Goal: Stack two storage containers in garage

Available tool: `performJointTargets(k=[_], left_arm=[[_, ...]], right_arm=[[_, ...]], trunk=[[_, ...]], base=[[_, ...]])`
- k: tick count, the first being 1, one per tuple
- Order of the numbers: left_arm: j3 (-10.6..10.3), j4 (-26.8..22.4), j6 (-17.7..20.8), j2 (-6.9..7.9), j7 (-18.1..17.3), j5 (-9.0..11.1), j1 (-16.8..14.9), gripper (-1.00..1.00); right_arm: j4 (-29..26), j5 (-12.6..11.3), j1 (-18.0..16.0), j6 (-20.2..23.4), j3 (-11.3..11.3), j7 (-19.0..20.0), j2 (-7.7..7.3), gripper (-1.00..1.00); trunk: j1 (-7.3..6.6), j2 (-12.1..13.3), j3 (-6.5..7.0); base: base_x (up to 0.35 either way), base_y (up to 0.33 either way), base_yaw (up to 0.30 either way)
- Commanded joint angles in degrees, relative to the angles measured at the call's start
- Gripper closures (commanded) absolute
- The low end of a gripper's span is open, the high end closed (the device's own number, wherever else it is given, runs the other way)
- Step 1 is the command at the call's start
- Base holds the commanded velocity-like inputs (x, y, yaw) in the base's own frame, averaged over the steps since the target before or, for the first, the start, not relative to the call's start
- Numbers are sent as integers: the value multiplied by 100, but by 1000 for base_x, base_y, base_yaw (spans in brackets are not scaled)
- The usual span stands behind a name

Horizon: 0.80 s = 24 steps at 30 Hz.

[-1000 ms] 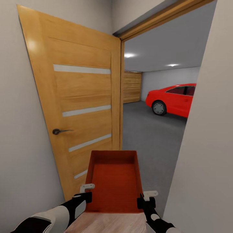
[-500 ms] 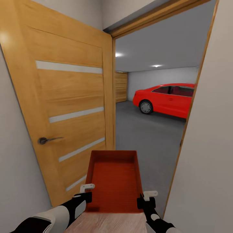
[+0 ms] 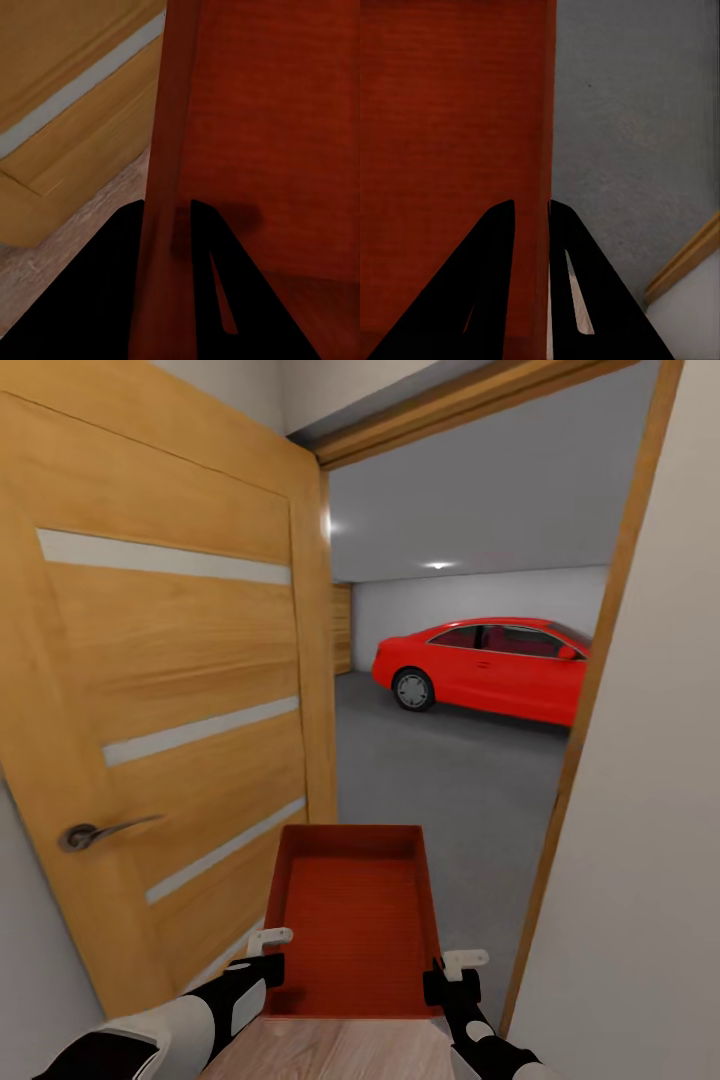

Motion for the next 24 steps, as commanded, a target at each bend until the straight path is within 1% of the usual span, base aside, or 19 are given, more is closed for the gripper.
performJointTargets(k=[1,24], left_arm=[[291,-14,-2,43,36,15,-9,100],[291,-14,-5,43,36,8,-9,100]], right_arm=[[11,-3,-3,-8,3,-69,-48,100],[11,-3,-3,-8,6,-69,-48,100]], trunk=[[4,-8,-10],[4,-8,-10]], base=[[206,308,-283],[214,293,-283]])
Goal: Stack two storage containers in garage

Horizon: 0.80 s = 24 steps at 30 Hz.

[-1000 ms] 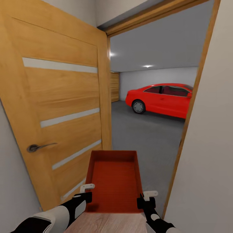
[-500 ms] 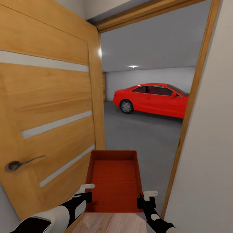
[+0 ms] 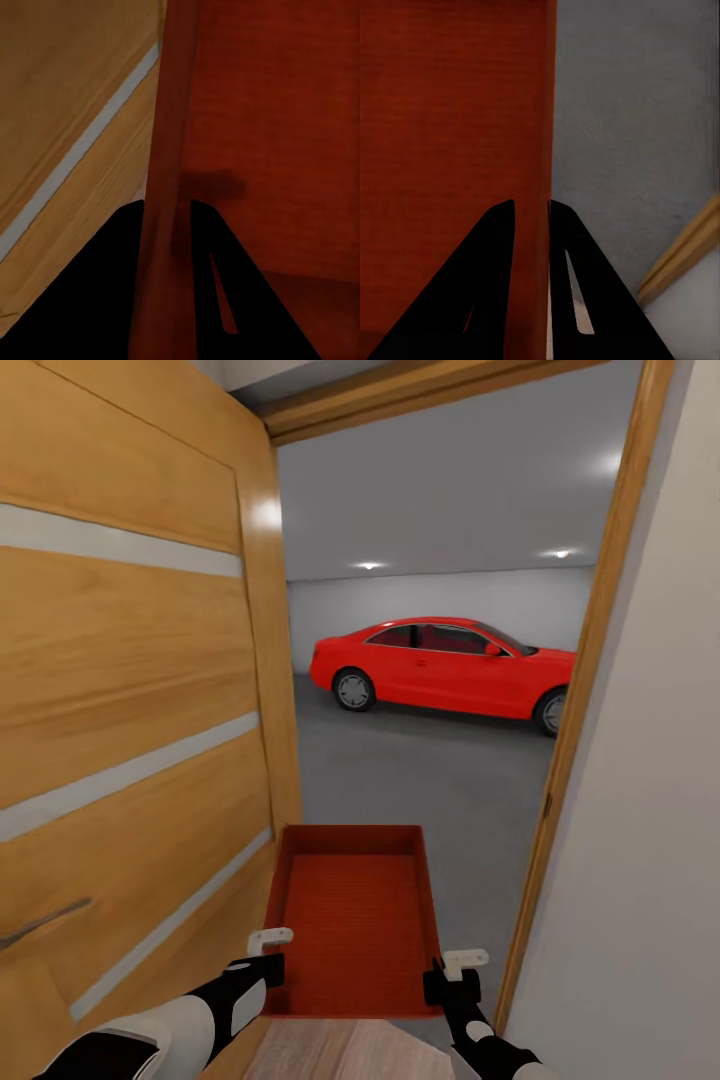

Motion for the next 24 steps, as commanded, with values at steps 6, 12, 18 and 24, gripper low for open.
performJointTargets(k=[6,12,18,24], left_arm=[[286,-14,-7,42,38,13,-9,100],[286,-14,-9,42,38,13,-9,100],[286,-14,-5,42,38,13,-9,100],[286,-14,0,42,38,13,-9,100]], right_arm=[[10,5,-3,-7,-7,-66,-48,100],[10,5,-3,-7,-8,-66,-48,100],[10,3,-3,-3,-9,-66,-58,100],[10,3,-3,2,-9,-60,-57,100]], trunk=[[4,-8,-10],[4,-8,-10],[4,-8,-10],[4,-8,-10]], base=[[98,91,-283],[5,4,-283],[146,18,-230],[297,128,-23]])
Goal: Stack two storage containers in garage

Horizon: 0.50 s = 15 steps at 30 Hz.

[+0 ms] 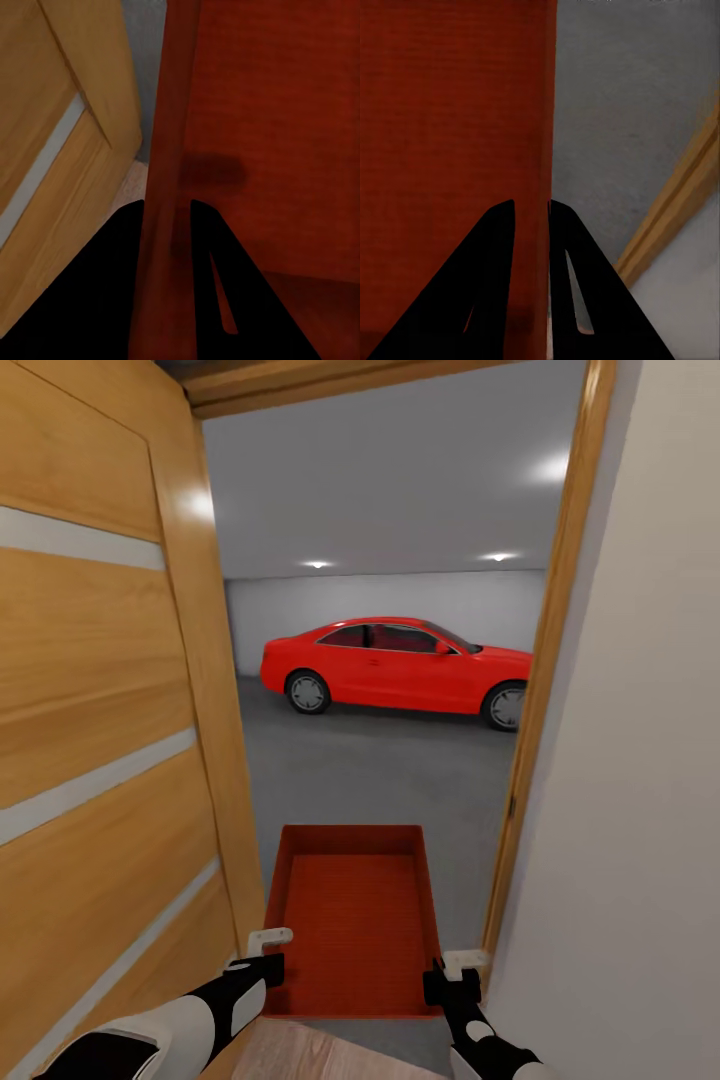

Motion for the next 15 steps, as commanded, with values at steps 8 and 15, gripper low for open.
performJointTargets(k=[8,15], left_arm=[[285,-17,-1,43,35,8,-10,100],[285,-17,-1,35,35,1,-10,100]], right_arm=[[11,-11,-2,7,0,-73,-50,100],[11,-7,-2,-3,0,-73,-51,100]], trunk=[[5,-8,-10],[5,-8,-10]], base=[[307,153,-1],[307,154,0]])
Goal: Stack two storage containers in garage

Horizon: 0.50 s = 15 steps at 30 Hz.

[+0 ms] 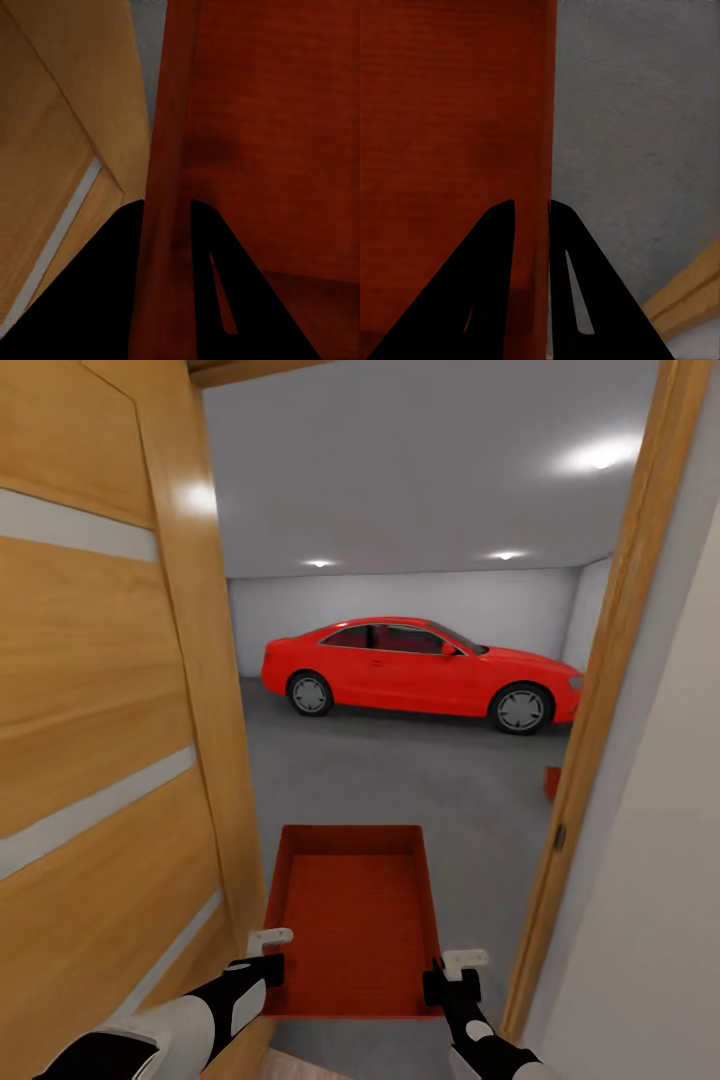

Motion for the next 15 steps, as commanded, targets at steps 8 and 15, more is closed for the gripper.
performJointTargets(k=[8,15], left_arm=[[278,-17,-2,32,37,7,-10,100],[278,-17,-2,33,37,7,-10,100]], right_arm=[[12,-10,-2,-10,0,-69,-50,100],[12,-8,-2,-10,0,-69,-49,100]], trunk=[[5,-8,-10],[5,-8,-10]], base=[[307,154,-114],[307,154,-275]])
